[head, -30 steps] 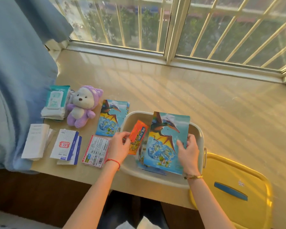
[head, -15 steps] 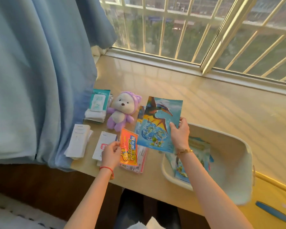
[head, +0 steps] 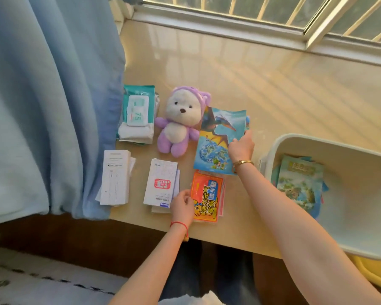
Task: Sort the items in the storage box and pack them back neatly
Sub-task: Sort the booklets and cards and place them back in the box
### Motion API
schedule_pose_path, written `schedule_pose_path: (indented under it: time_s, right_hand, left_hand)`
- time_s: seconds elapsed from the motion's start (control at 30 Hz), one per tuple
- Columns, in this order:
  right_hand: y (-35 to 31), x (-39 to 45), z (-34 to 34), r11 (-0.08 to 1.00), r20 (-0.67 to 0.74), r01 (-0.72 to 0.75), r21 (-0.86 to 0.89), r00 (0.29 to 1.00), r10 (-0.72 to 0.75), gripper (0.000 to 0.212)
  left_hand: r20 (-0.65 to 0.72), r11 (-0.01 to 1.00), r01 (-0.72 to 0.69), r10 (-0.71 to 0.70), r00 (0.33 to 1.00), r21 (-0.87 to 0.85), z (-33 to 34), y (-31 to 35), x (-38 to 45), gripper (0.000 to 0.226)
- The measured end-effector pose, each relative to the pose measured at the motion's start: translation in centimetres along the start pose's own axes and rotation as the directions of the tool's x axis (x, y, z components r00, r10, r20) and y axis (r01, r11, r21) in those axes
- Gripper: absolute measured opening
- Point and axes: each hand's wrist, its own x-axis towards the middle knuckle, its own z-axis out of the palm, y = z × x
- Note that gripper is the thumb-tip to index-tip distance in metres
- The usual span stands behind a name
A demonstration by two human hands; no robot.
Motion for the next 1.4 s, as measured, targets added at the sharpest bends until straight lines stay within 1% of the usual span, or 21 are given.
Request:
schedule_pose_path:
  time_s: [0.1,0.3,0.4,0.47,0.53,0.6,0.63,0.7,0.8,0.87,0.93,1.0,1.03,1.1,1.17,1.23,1.27,1.33,1.4]
  right_hand:
    - [0.6,0.3,0.5,0.999,-0.036,-0.038,-0.039,0.999,0.036,0.03]
    - [1.5,0.9,0.7,0.987,-0.044,-0.082,-0.137,0.996,0.077,0.031]
    - [2.1,1.5,0.9,0.987,-0.019,-0.078,-0.138,0.997,0.076,0.031]
    - [2.3,1.8,1.1,0.994,0.003,-0.053,-0.093,0.999,0.054,0.038]
    - [2.3,1.9,1.3,0.999,0.015,0.001,-0.053,1.0,0.0,0.053]
    - [2.2,1.7,1.0,0.993,0.031,0.055,-0.106,0.998,-0.052,0.067]
    - [2.1,1.5,0.8,0.988,0.037,0.085,-0.133,0.996,-0.081,0.07]
    - [1.8,1.2,0.2,0.975,0.044,0.179,-0.135,0.984,-0.174,0.066]
    - [1.2,0.1,-1.5,0.933,0.069,0.346,-0.103,0.938,-0.34,0.054]
    - [1.0,-1.0,-3.2,0.886,0.088,0.458,-0.076,0.888,-0.451,0.046]
    - [0.9,-2.3,-5.2,0.818,0.096,0.572,-0.061,0.819,-0.566,0.038]
    - [1.0,-3.5,-7.1,0.757,0.078,0.653,-0.03,0.756,-0.649,0.033]
    - [1.1,-3.9,-8.2,0.741,0.063,0.671,-0.005,0.74,-0.67,0.033]
    - [1.9,-4.5,-10.5,0.722,0.027,0.692,0.021,0.721,-0.692,0.031]
    - [3.5,-4.7,-13.2,0.72,0.0,0.693,-0.005,0.72,-0.693,0.031]
    - [6.0,-4.4,-15.9,0.741,-0.02,0.671,-0.04,0.741,-0.672,0.03]
    - [7.5,-4.1,-17.3,0.761,-0.026,0.647,-0.054,0.761,-0.649,0.03]
    - [10.8,-3.0,-19.7,0.81,-0.026,0.58,-0.088,0.811,-0.584,0.03]
    - [14.1,-1.8,-21.8,0.854,0.001,0.497,-0.152,0.864,-0.503,0.031]
  left_hand:
    - [0.01,1.0,0.017,-0.017,1.0,-0.018,0.2,-0.4,-0.1,0.028]
    - [0.008,0.996,-0.065,0.065,0.998,0.054,0.2,-0.5,-0.1,0.032]
    - [0.009,0.988,-0.107,0.107,0.994,0.112,0.2,-0.5,-0.2,0.03]
    - [0.015,0.979,-0.135,0.134,0.991,0.15,0.2,-0.6,-0.1,0.029]
    - [0.023,0.971,-0.151,0.15,0.988,0.183,0.3,-0.6,-0.2,0.03]
    - [0.026,0.967,-0.16,0.158,0.987,0.199,0.4,-0.6,-0.3,0.032]
    - [0.027,0.965,-0.168,0.166,0.986,0.203,0.4,-0.5,-0.5,0.033]
    - [0.023,0.962,-0.179,0.178,0.984,0.204,0.5,-0.2,-0.8,0.036]
    - [-0.004,0.952,-0.191,0.198,0.98,0.24,0.9,0.2,-1.4,0.04]
    - [-0.04,0.938,-0.196,0.216,0.976,0.287,1.4,0.4,-1.9,0.042]
    - [-0.082,0.921,-0.198,0.238,0.968,0.337,1.9,0.9,-2.6,0.043]
    - [-0.125,0.899,-0.216,0.282,0.951,0.381,2.3,1.6,-3.5,0.043]
    - [-0.15,0.891,-0.225,0.305,0.941,0.395,2.5,2.1,-4.0,0.042]
    - [-0.2,0.887,-0.241,0.338,0.92,0.395,3.1,3.3,-5.1,0.039]
    - [-0.232,0.885,-0.274,0.377,0.897,0.376,3.8,4.6,-6.2,0.033]
    - [-0.259,0.865,-0.34,0.447,0.856,0.368,4.7,6.1,-7.3,0.029]
    - [-0.277,0.847,-0.385,0.494,0.824,0.367,5.3,7.0,-7.8,0.027]
    - [-0.303,0.797,-0.472,0.587,0.751,0.375,6.6,8.9,-9.0,0.025]
    - [-0.3,0.75,-0.531,0.651,0.697,0.394,8.1,10.6,-9.8,0.024]
